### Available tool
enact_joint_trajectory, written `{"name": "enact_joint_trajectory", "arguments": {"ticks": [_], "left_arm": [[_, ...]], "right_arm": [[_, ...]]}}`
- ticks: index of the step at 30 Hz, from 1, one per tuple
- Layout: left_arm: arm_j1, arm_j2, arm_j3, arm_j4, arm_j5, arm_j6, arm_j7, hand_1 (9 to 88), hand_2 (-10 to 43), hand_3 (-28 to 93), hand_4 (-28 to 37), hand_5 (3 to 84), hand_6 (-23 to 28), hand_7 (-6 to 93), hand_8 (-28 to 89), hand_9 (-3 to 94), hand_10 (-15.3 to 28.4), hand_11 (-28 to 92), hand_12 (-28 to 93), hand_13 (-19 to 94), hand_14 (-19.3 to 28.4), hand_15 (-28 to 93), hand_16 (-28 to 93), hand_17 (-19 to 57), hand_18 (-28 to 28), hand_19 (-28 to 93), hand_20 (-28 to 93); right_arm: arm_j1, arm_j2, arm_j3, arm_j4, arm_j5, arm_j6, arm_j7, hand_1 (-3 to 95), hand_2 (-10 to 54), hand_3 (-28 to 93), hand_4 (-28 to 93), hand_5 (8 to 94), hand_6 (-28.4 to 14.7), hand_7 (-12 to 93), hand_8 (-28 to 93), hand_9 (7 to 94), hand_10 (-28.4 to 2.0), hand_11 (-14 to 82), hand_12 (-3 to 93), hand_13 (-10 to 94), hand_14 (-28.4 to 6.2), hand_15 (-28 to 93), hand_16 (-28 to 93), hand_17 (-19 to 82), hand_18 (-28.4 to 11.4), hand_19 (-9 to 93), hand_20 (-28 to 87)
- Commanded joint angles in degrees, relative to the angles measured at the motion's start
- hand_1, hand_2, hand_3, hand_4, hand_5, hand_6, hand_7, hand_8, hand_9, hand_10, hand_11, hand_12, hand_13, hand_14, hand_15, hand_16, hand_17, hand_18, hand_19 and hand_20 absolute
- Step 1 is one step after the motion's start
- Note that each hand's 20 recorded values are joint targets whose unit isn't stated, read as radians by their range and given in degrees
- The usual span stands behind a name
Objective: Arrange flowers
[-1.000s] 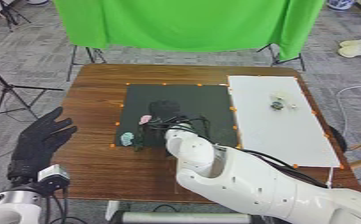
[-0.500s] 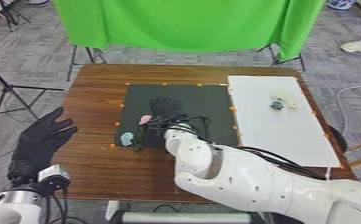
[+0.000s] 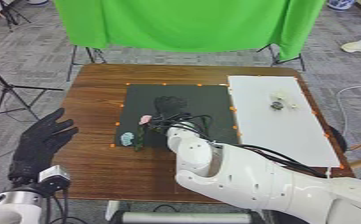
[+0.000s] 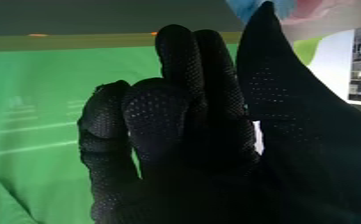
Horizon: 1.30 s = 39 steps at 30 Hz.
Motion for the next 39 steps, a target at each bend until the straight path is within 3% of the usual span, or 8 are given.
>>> {"name": "enact_joint_trajectory", "arguments": {"ticks": [1,17,24,31,39], "left_arm": [[2.4,-0.55,-0.47,-0.64,0.09,0.18,0.2,24.7,3.8,80,-20.1,36.1,9.7,14.7,-10,34.9,20.3,30,10,25,26.7,53,-10,-11.6,23.5,57,3],[5.44,-0.76,-0.86,-1.9,-0.28,1.42,1.43,24.6,3.9,80,-20.0,36.1,9.6,14.8,-10,34.9,20.2,30,10,25,26.7,53,-10,-11.6,23.5,57,3],[6.81,-1.33,-1.04,-2.73,-0.17,1.95,1.56,24.5,4.1,80,-20.0,36.1,9.6,14.9,-10,34.9,20.3,30,10,25,26.7,53,-10,-11.6,23.6,57,3],[7.42,-1.34,-0.8,-3.07,-0.15,2.13,1.43,24.5,4.2,80,-20.1,36.1,9.6,14.8,-10,34.9,20.4,30,10,25,26.7,53,-10,-11.6,23.6,57,3],[6.03,-0.76,0.0,-2.94,0.02,1.55,0.71,24.4,4.2,81,-20.4,36.1,9.7,14.8,-10,34.9,20.4,30,10,25,26.7,53,-10,-11.6,23.6,57,3]], "right_arm": [[0.86,1.4,0.95,-1.77,-1.63,-1.54,0.81,46.0,-9.5,85,-28,64.0,-6.3,30,-17,64.6,-15.6,44.2,24.9,70,-8.5,86,10,32,-24.4,93,34],[-0.69,5.48,6.1,-7.0,-0.79,-5.5,-0.59,47.0,-9.5,87,-28,63.9,-6.6,30,-17,65.0,-15.9,41.1,26.7,70,-8.4,85,13,32,-24.8,93,35],[-5.76,13.23,17.08,-12.13,5.3,-8.88,-1.52,41.2,-9.5,90,-28,60.9,-7.5,25,-16,61.6,-19.1,44.5,18.1,69,-9.4,86,10,32,-25.0,93,35],[-12.23,21.48,27.76,-14.55,9.8,-9.91,-1.82,37.4,-9.5,90,-28,57.2,-7.7,23,-15,58.3,-20.1,33.1,13.5,66,-10.3,86,9,30,-24.9,93,35],[-12.8,28.63,31.53,-12.42,14.53,-7.97,-0.56,35.3,-9.5,90,-28,55.2,-7.7,22,-15,55.9,-19.9,28.1,13.3,65,-10.2,85,8,30,-24.2,93,34]]}}
